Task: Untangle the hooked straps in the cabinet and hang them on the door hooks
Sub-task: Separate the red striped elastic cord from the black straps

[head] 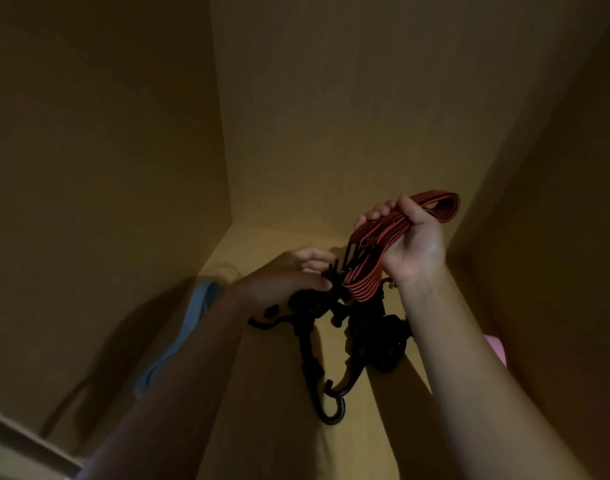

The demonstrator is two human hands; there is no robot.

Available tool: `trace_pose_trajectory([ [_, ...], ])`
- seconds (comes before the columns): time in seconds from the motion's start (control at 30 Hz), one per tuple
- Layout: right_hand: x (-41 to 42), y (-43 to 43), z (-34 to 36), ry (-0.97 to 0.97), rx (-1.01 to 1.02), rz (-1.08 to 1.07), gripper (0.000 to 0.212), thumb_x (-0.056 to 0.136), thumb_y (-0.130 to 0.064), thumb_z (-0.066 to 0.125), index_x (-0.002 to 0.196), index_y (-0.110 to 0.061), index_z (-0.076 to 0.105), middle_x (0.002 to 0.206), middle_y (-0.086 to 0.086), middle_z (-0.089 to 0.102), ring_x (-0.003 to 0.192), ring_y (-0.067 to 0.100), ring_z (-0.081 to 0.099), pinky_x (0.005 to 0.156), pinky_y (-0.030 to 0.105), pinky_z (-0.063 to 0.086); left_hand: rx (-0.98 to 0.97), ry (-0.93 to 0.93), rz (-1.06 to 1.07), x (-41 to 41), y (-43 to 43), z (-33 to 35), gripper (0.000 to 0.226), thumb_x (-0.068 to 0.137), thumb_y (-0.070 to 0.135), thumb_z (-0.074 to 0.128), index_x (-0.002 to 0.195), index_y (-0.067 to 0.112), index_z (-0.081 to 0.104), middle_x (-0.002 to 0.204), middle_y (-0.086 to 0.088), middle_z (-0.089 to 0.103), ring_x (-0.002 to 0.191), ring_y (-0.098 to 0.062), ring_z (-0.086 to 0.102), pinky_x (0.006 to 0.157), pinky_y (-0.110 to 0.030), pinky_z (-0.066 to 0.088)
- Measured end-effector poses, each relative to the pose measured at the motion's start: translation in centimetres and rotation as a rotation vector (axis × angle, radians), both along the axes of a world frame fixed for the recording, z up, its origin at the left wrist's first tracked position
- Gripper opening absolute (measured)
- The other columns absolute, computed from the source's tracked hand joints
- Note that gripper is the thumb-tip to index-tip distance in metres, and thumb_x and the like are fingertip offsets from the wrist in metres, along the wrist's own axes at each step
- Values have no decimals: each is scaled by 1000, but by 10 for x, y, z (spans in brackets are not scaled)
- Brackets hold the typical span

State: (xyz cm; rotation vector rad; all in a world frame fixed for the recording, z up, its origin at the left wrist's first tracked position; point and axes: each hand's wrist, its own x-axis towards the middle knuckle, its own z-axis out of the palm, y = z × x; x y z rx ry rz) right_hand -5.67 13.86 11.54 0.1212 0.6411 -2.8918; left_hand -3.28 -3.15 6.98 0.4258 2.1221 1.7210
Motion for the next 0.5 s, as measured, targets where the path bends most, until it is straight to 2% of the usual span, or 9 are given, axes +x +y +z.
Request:
trace_pose_trajectory([
  [0.07, -2, 5, -2, -8, 25, -14, 25, 88, -20, 44, 65, -12, 47, 63, 1, 45, 58, 15, 43, 69, 31, 41, -75, 17, -46, 3, 1, -7, 39, 85, 7, 61, 119, 23, 50, 108, 2, 63, 98, -10, 61, 84, -18, 48],
  [0.17, -3, 8, -6, -39, 69, 6, 25, 88, -22, 44, 65, -12, 46, 61, 0, 44, 57, 14, 42, 67, 29, 40, -111, 50, -39, 1, 6, -14, 30, 86, 9, 61, 114, 17, 57, 102, -1, 66, 98, -14, 63, 90, -27, 48],
  [0.23, -4, 10, -6, -95, 109, 37, 25, 88, -22, 46, 65, -12, 46, 61, 0, 43, 56, 14, 41, 66, 28, 39, -114, 81, -43, 1, 8, -14, 20, 87, 5, 58, 101, 20, 63, 95, 1, 66, 94, -12, 63, 89, -26, 46],
  [0.37, -4, 13, -14, -216, 220, 167, 25, 88, -24, 48, 66, -11, 48, 59, -1, 43, 52, 12, 41, 58, 24, 40, 79, 11, 40, -3, 2, -9, 30, 88, 2, 51, 96, 24, 69, 96, -6, 70, 96, -21, 65, 89, -29, 48],
  [0.43, -4, 8, -20, -226, 184, 254, 22, 83, -23, 51, 65, -10, 49, 56, -1, 45, 48, 12, 43, 51, 23, 43, 103, 22, 136, -10, 1, -10, 26, 88, 2, 50, 97, 16, 69, 83, -5, 68, 82, -19, 64, 82, -30, 47],
  [0.5, -5, 1, -20, -198, 135, 317, 20, 78, -22, 51, 63, -9, 49, 52, 0, 45, 44, 13, 45, 47, 20, 44, 0, 44, 189, -13, 6, -13, 22, 88, 0, 49, 102, 5, 65, 79, -9, 63, 76, -19, 59, 78, -31, 44],
])
